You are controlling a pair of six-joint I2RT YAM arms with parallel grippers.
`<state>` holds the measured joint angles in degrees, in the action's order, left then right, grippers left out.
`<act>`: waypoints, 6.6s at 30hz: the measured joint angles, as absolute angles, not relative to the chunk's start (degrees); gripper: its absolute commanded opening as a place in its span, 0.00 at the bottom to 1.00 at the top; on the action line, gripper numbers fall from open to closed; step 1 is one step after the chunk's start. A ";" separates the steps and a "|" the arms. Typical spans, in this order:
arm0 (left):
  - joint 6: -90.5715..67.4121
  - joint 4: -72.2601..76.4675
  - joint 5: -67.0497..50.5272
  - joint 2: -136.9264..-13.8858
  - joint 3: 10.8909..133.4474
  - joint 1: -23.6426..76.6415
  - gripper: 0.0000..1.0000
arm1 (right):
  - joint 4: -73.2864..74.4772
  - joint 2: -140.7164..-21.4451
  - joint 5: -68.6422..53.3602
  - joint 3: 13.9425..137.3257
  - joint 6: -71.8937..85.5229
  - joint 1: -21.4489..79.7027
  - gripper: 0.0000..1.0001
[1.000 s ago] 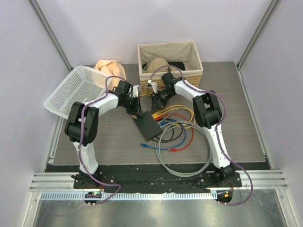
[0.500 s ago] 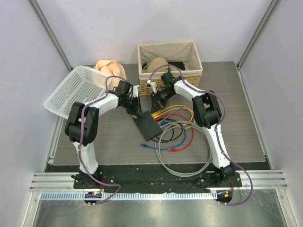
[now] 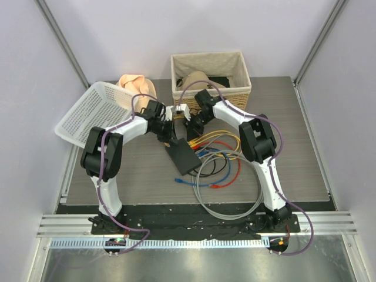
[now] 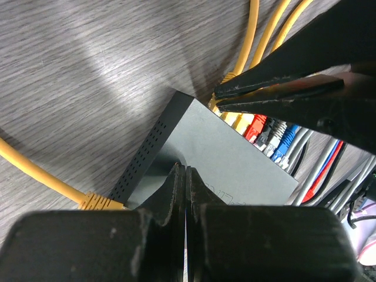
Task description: Pull the plug from the switch port
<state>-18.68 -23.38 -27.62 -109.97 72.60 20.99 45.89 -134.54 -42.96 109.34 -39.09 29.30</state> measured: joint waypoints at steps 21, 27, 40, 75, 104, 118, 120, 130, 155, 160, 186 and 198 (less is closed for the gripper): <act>-19.97 -23.35 -26.76 -109.86 72.51 20.80 0.00 | 46.70 -133.45 -36.86 109.58 -40.42 30.92 0.07; -20.38 -23.31 -26.39 -109.75 72.44 20.73 0.00 | 45.91 -132.29 -33.36 108.51 -40.40 31.77 0.06; -20.16 -22.46 -26.00 -109.23 71.68 20.78 0.00 | 42.24 -129.84 -29.65 104.77 -39.07 32.08 0.04; -17.80 -19.73 -25.15 -108.73 70.91 21.63 0.00 | 36.40 -124.70 -23.22 96.75 -35.31 27.62 0.01; -19.14 -31.46 -22.70 -90.26 67.37 7.64 0.00 | 21.41 -127.87 -19.00 130.30 -15.90 33.12 0.50; -20.84 -30.61 -22.26 -74.65 54.63 8.60 0.00 | -0.54 -150.32 20.29 134.04 -15.46 44.84 0.01; -21.12 -30.30 -22.22 -73.93 53.84 8.60 0.00 | -0.51 -150.80 24.82 134.02 -15.20 42.92 0.01; -23.59 -28.62 -22.02 -77.97 52.10 8.64 0.00 | -2.74 -144.59 36.29 123.17 -15.79 32.95 0.01; -22.35 -25.54 -23.51 -98.39 60.60 19.66 0.00 | 28.82 -85.91 -15.40 71.55 -29.30 29.41 0.01; -21.56 -26.13 -22.63 -95.26 59.75 16.14 0.00 | 34.24 -84.14 -20.60 61.91 -32.38 36.36 0.01; -17.56 -21.82 -22.33 -72.82 47.75 10.00 0.00 | 32.99 -102.32 -10.57 67.42 -37.56 41.60 0.01; -17.56 -21.45 -21.47 -70.37 47.00 10.00 0.00 | 31.14 -110.34 -12.86 76.84 -33.21 50.19 0.02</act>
<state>-17.56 -21.45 -21.47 -70.37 47.00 10.00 31.14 -110.34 -12.86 76.84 -33.21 50.19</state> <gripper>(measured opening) 0.014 0.027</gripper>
